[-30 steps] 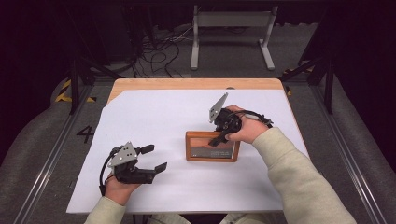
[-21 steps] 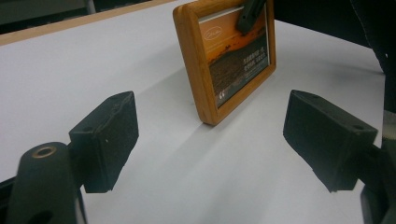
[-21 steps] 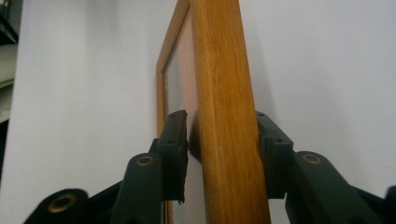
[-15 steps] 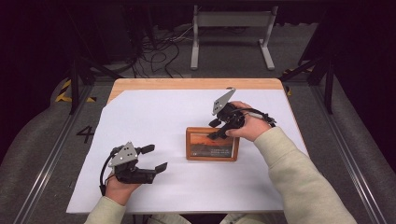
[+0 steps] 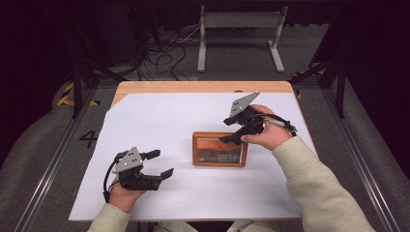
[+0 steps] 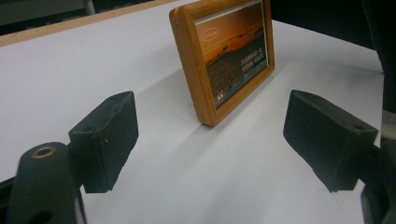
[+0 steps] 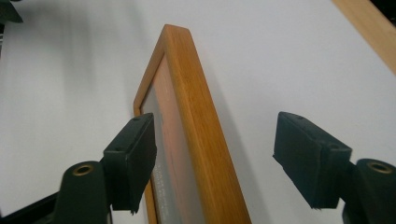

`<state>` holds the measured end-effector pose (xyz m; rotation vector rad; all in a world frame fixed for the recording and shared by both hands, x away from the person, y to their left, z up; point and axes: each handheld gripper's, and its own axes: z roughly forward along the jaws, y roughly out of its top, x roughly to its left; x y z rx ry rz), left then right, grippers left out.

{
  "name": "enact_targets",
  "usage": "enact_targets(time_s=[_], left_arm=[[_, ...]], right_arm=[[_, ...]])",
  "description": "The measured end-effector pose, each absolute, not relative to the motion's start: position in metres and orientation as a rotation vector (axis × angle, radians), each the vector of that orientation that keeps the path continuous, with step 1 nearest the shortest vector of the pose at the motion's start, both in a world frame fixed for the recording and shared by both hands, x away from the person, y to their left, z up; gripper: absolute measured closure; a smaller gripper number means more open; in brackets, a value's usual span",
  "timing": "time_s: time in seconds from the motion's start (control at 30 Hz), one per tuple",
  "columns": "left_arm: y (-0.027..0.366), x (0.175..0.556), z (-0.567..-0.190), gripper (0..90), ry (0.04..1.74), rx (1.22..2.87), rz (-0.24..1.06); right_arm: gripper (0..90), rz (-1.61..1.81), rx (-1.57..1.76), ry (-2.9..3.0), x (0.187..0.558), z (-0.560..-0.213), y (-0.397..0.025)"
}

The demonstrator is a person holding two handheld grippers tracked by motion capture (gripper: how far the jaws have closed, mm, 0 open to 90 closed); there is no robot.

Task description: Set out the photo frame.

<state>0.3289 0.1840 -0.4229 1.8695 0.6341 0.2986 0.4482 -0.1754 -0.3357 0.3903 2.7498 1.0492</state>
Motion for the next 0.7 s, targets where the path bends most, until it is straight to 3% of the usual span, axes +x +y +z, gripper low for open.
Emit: enact_targets(time_s=[0.7], left_arm=[[0.185, 0.331, -0.420, 15.6, 0.653, 1.845, 0.293]], right_arm=[[15.7, 1.197, 0.647, 2.534, 0.401, -0.317, -0.252]])
